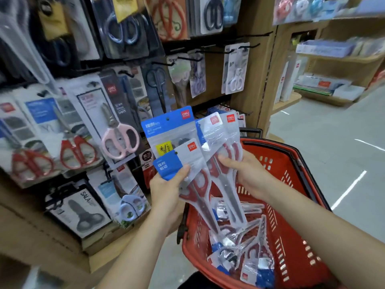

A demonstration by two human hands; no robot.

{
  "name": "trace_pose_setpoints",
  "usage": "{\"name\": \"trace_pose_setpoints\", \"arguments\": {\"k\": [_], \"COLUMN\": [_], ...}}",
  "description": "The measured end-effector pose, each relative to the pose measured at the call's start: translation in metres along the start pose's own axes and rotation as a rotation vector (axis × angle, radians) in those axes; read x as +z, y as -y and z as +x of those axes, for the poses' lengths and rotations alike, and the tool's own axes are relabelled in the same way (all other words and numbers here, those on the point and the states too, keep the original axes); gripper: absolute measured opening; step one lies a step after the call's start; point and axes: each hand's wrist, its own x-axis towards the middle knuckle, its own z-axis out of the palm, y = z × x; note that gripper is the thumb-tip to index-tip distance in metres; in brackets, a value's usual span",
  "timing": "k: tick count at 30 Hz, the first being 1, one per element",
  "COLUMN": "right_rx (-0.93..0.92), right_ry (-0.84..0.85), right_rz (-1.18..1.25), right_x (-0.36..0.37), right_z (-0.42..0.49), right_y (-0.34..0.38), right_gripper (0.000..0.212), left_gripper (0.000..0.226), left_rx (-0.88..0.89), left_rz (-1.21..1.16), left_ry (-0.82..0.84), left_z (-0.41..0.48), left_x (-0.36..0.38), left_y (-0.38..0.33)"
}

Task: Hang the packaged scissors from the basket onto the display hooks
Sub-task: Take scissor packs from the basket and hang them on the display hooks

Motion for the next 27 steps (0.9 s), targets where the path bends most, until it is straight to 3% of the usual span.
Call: {"name": "trace_pose_setpoints", "arguments": {"k": [5,13,15,18,22,27], "right_rx": [-0.081,-0.168,-0.125,-0.073,-0.272,-0.437], "right_ry": [0.152,0.292,0.264,0.217,0.219,0.169], "right_rz": [-0.149,-0.328,-0.286,-0.250,-0.303,-0.328], "right_x": [0.041,0.142,0.168,0.201,0.232,0.263], "right_z": [0.012,0.017,0.020,0.026,0.034,0.054], "right_y": [0.039,0.068,0.064,0.064,0.086,0.127], "right_gripper": [0.038,0.034,0.026,0.033,0.023,0.020], "left_gripper": [0.015,0.037,0.041,0.033,0.017,0.022], "left_rx": [0.108,0.245,0.319,0.405,0.506,0.641], "left_rz": [-0.058,-0.164,-0.122,-0.009,0.195,0.361], "left_ry": [-0.054,-0.190,-0.240,-0.298,-0.350,-0.393], "left_z": [0.003,-0.009,-0.016,-0.027,-0.039,-0.050], "left_x": [-0.021,-0.095,-0.116,-0.144,-0.178,-0.206], "left_y": [-0.056,-0.114,-0.126,-0.150,-0.190,-0.244]}}
